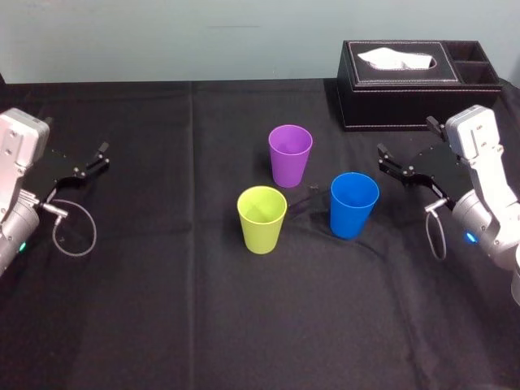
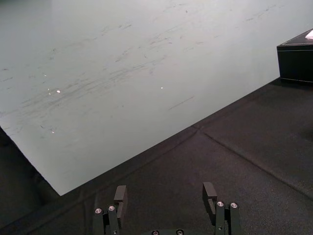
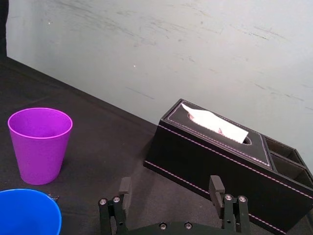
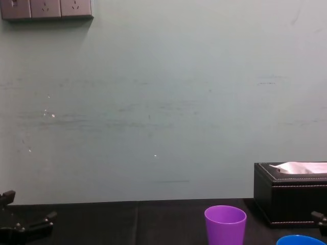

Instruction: Stack the three plastic cups sequentially using one hand.

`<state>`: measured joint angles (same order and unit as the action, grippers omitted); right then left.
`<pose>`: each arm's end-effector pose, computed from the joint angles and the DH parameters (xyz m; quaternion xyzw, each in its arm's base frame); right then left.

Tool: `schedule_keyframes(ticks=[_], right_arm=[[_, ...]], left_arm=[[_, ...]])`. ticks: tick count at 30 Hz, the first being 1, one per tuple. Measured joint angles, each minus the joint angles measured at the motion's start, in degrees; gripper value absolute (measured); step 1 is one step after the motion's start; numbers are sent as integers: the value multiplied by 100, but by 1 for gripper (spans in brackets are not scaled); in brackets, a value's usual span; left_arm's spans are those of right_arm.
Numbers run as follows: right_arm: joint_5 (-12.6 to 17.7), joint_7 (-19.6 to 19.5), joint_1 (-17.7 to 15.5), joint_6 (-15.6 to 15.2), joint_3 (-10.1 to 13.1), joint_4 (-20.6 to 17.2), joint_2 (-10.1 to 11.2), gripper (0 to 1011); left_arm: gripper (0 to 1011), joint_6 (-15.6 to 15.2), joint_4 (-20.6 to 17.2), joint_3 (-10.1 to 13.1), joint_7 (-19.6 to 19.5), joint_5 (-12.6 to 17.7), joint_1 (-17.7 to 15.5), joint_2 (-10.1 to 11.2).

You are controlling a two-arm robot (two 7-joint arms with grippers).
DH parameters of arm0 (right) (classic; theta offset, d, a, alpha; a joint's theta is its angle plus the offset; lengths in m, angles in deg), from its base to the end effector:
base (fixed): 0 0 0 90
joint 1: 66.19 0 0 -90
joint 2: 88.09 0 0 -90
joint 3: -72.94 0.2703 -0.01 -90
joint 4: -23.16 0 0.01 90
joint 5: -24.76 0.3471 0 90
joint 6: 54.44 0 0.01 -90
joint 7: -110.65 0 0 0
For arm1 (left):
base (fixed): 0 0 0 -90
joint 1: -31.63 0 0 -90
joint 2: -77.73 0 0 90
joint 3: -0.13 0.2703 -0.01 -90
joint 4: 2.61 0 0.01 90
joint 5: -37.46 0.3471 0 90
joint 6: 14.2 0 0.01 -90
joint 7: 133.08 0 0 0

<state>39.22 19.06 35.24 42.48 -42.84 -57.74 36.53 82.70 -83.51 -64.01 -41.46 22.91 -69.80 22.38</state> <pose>0.3912 -0.0616 -0.2935 -0.1414 -0.1331 -0.5800 0.7911 0.3911 0.0614 -0.2937 0.1416 -0.1324 0.5800 0.7913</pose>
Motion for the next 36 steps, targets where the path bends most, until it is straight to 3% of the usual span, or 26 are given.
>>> schedule_keyframes(ticks=[10, 19, 21, 27, 36], right_arm=[[-14, 145, -121, 85, 247, -284, 24, 1003], [268, 422, -391, -203, 540, -803, 193, 1003], [501, 621, -538, -379, 720, -1043, 334, 1003], [785, 905, -793, -685, 953, -1425, 607, 1003], [1164, 1289, -1553, -1672, 1421, -2445, 1281, 1003]], left_arm=[[1010, 0, 0, 0, 0, 0, 0, 0], [1010, 0, 0, 0, 0, 0, 0, 0], [1010, 0, 0, 0, 0, 0, 0, 0], [1010, 0, 0, 0, 0, 0, 0, 0], [1010, 0, 0, 0, 0, 0, 0, 0]])
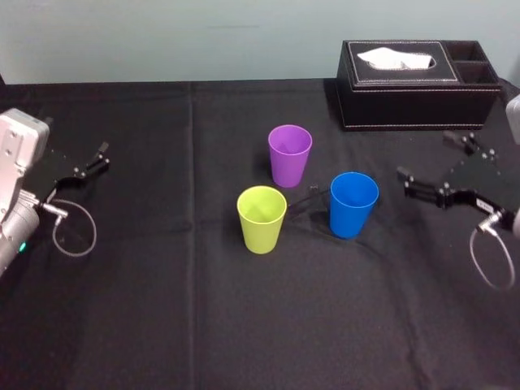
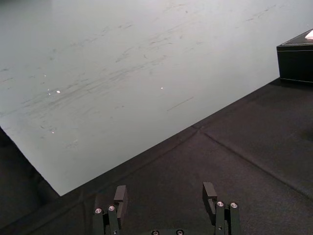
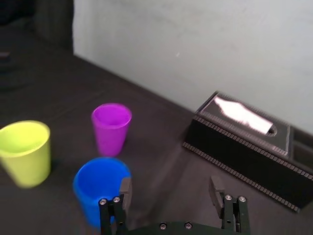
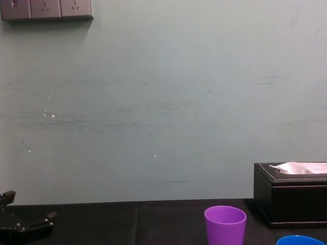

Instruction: Stack the three plastic cups sequentially using one hand.

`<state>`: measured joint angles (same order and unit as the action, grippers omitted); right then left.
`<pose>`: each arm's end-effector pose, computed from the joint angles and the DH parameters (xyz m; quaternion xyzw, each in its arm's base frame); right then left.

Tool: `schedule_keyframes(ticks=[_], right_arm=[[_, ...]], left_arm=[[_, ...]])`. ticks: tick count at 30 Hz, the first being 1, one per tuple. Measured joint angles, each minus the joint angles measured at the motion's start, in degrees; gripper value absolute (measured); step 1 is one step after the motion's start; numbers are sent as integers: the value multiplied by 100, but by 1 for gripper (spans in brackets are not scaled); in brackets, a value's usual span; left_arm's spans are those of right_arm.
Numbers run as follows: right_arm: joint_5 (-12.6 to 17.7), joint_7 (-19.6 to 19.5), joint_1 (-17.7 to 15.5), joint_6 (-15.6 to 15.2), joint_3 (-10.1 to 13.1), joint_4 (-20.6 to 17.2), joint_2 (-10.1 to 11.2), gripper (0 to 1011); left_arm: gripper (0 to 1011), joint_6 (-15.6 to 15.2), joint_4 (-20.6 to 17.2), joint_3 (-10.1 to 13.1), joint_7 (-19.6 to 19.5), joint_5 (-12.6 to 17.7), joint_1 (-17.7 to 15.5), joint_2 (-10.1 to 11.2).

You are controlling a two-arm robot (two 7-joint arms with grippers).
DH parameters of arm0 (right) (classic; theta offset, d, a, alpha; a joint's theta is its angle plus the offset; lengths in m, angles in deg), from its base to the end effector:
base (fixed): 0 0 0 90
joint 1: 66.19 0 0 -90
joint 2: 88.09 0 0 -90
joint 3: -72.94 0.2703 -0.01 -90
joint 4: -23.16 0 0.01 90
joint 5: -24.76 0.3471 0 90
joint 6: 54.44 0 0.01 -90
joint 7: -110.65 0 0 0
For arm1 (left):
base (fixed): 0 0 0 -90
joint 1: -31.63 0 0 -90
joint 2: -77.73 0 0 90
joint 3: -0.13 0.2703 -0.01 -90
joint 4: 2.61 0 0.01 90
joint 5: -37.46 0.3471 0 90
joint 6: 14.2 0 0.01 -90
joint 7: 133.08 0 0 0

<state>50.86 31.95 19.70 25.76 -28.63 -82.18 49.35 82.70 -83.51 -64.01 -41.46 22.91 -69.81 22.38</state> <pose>0.3361 -0.0888 -0.2044 -0.1822 -0.0570 -0.4983 0.8457 0.3911 0.0614 -0.2937 0.1415 -0.1325 0.5800 0.7912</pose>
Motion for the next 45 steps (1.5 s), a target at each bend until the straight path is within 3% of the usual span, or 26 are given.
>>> schedule_keyframes(ticks=[8, 15, 29, 38, 45], right_arm=[[349, 97, -573, -702, 321, -499, 176, 1003], [441, 178, -826, -948, 298, -590, 15, 1003], [85, 181, -490, -1119, -110, -325, -511, 1003], [-170, 177, -268, -974, -279, -51, -921, 1003], [-322, 187, -150, -944, -341, 82, -1106, 1003]], left_arm=[[1010, 0, 0, 0, 0, 0, 0, 0], [1010, 0, 0, 0, 0, 0, 0, 0], [1010, 0, 0, 0, 0, 0, 0, 0], [1010, 0, 0, 0, 0, 0, 0, 0], [1010, 0, 0, 0, 0, 0, 0, 0]])
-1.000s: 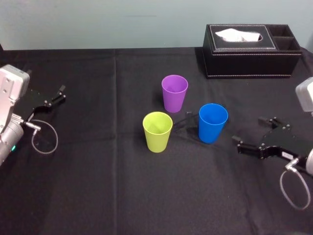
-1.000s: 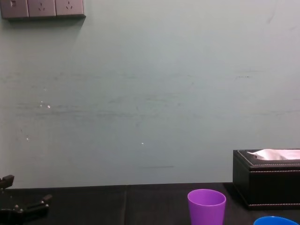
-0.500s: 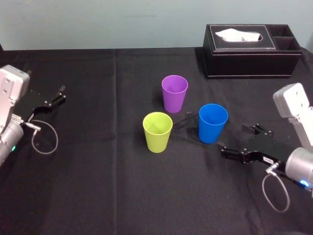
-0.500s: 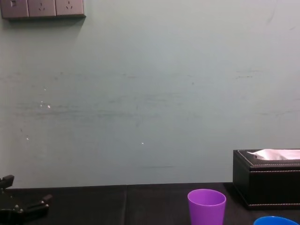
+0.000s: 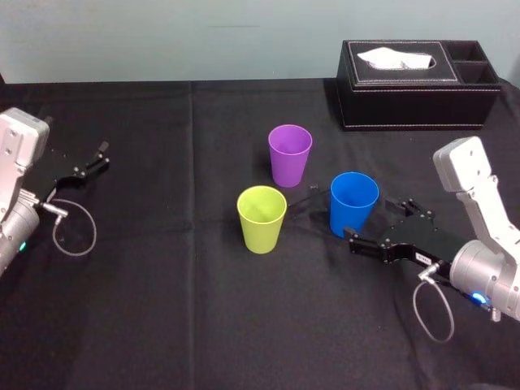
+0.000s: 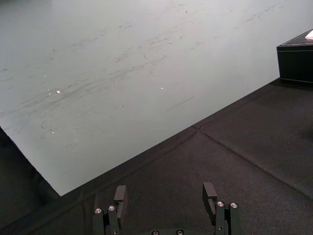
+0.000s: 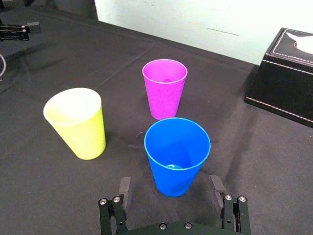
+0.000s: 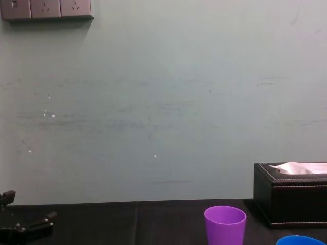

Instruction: Stack the three plastic cups sequentially using one hand.

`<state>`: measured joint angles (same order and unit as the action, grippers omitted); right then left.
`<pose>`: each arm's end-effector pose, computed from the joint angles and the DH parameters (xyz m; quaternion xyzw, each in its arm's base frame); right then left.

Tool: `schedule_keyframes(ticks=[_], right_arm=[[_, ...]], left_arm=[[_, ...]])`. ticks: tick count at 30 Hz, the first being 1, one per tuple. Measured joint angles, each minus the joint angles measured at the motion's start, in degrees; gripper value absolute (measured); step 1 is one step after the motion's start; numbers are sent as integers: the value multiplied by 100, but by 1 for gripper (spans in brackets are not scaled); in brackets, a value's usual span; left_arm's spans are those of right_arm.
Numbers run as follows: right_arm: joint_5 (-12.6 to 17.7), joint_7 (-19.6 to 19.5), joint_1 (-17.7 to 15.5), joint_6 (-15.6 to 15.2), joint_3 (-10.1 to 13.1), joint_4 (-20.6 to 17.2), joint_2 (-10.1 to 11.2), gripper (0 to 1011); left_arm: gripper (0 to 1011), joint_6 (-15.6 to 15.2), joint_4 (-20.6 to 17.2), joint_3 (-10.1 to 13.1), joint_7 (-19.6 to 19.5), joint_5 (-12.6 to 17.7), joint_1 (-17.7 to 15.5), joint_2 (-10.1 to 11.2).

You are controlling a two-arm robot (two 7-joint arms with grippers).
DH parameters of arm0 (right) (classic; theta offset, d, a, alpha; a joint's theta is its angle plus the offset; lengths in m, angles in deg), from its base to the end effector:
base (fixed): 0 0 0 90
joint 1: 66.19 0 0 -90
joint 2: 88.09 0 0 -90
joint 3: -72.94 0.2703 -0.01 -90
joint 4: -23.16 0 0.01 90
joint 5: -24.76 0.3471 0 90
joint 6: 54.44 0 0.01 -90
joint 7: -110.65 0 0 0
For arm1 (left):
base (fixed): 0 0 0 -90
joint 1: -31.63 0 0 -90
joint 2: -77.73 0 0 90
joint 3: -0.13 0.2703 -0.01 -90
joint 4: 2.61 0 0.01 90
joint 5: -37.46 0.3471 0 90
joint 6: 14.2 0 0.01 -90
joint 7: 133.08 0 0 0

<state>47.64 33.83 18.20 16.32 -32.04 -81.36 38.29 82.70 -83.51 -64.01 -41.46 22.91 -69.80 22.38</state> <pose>0.3236 -0.0392 -0.2443 -0.1970 0.0565 -0.4734 0.8567 0.3911 0.0614 -0.2937 0.1416 -0.1324 0.5800 0.7913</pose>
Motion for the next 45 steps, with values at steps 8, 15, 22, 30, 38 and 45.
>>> schedule_keyframes(ticks=[8, 15, 22, 30, 38, 45], right_arm=[[-200, 0, 67, 49, -55, 136, -198, 1003], [-355, -22, 82, 88, -46, 205, -344, 1003], [-477, -27, 102, 114, -20, 264, -477, 1003], [-671, -39, 144, 174, -18, 366, -646, 1003], [-816, -34, 194, 238, -13, 472, -817, 1003], [-905, 26, 215, 269, 18, 537, -930, 1003]], left_arm=[[1010, 0, 0, 0, 0, 0, 0, 0], [1010, 0, 0, 0, 0, 0, 0, 0], [1010, 0, 0, 0, 0, 0, 0, 0], [1010, 0, 0, 0, 0, 0, 0, 0], [1010, 0, 0, 0, 0, 0, 0, 0], [1010, 0, 0, 0, 0, 0, 0, 0]])
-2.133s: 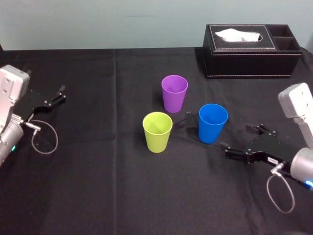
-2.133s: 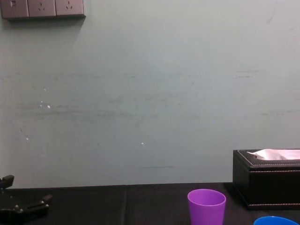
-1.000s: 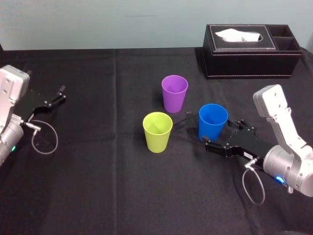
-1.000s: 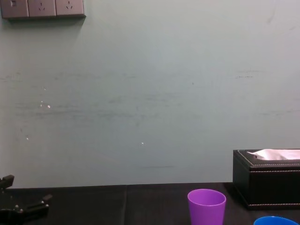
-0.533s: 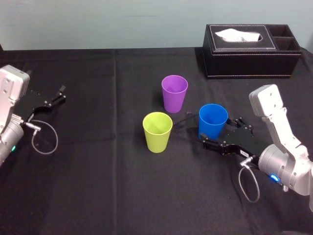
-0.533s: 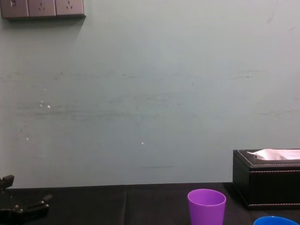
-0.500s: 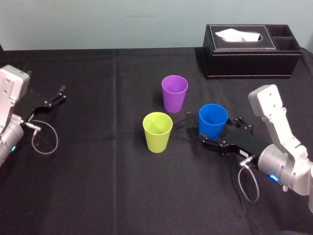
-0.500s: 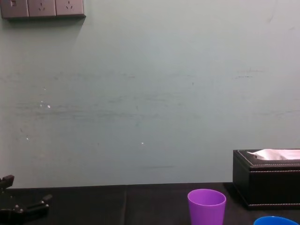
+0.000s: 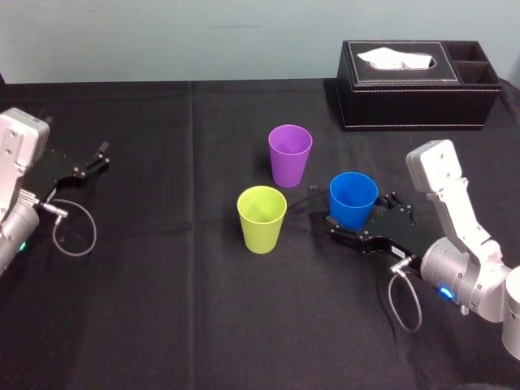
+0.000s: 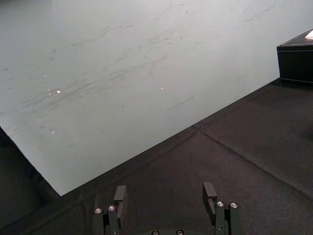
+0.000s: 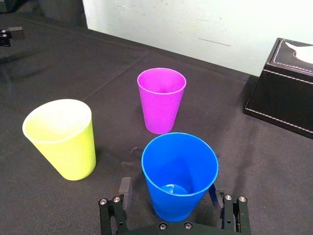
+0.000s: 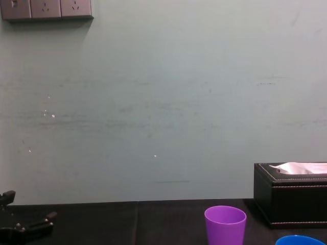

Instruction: Stack the three plastic cups sequentially using one hand.

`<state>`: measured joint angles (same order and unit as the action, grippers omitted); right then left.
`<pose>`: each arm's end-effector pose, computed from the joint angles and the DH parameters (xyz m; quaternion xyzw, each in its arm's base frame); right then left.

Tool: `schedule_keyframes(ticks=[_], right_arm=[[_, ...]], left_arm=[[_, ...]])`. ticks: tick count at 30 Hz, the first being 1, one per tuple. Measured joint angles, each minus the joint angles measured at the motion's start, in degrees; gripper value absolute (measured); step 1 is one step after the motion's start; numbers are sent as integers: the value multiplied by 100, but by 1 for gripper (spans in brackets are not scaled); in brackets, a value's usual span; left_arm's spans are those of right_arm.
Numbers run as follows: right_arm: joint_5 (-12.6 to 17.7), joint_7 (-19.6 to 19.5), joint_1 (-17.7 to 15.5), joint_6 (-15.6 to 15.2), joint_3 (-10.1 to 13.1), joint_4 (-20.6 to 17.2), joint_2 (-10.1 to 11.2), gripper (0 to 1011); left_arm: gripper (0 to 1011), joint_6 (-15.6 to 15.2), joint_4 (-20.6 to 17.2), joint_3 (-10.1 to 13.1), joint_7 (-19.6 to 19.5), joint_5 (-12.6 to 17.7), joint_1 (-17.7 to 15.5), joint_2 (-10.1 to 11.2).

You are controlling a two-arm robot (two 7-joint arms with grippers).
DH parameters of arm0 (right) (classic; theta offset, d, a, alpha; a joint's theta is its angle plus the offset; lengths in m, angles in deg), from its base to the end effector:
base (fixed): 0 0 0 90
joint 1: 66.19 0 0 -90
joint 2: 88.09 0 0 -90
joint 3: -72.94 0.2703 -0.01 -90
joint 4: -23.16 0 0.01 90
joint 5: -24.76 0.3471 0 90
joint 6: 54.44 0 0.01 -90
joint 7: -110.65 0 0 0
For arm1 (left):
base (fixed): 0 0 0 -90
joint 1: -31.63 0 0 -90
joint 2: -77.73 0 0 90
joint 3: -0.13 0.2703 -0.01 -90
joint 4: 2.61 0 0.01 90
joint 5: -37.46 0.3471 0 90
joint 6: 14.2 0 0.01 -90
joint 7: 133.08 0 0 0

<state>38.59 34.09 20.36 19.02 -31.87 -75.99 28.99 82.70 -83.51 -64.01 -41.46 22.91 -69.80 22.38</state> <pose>0.3366 -0.0195 -0.2648 -0.1821 0.0370 -0.4968 0.8477 0.3911 0.0614 -0.2937 0.1416 -0.1324 0.5800 0.7913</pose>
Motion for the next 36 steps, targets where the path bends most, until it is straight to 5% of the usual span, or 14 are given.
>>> schedule_keyframes(ticks=[25, 36], right_arm=[[-143, 74, 10, 27, 34, 47, -98, 1002], [-133, 71, 10, 20, 27, 40, -92, 750]], left_arm=[[1010, 0, 0, 0, 0, 0, 0, 0], [1010, 0, 0, 0, 0, 0, 0, 0]])
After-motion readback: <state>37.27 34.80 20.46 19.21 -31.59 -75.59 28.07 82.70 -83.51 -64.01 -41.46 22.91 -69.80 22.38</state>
